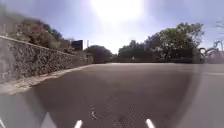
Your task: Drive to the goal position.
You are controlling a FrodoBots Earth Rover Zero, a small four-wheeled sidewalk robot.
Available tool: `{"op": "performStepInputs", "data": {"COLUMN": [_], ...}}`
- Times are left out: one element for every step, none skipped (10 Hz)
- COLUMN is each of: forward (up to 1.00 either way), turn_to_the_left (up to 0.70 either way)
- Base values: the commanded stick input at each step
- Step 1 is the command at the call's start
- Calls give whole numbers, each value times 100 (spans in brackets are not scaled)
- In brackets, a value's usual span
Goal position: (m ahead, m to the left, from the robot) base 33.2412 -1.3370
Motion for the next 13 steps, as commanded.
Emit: {"op": "performStepInputs", "data": {"forward": [85,85,85,85,85,85,85,85,85,85,85,85,85], "turn_to_the_left": [0,0,0,0,0,0,0,0,0,0,0,0,0]}}
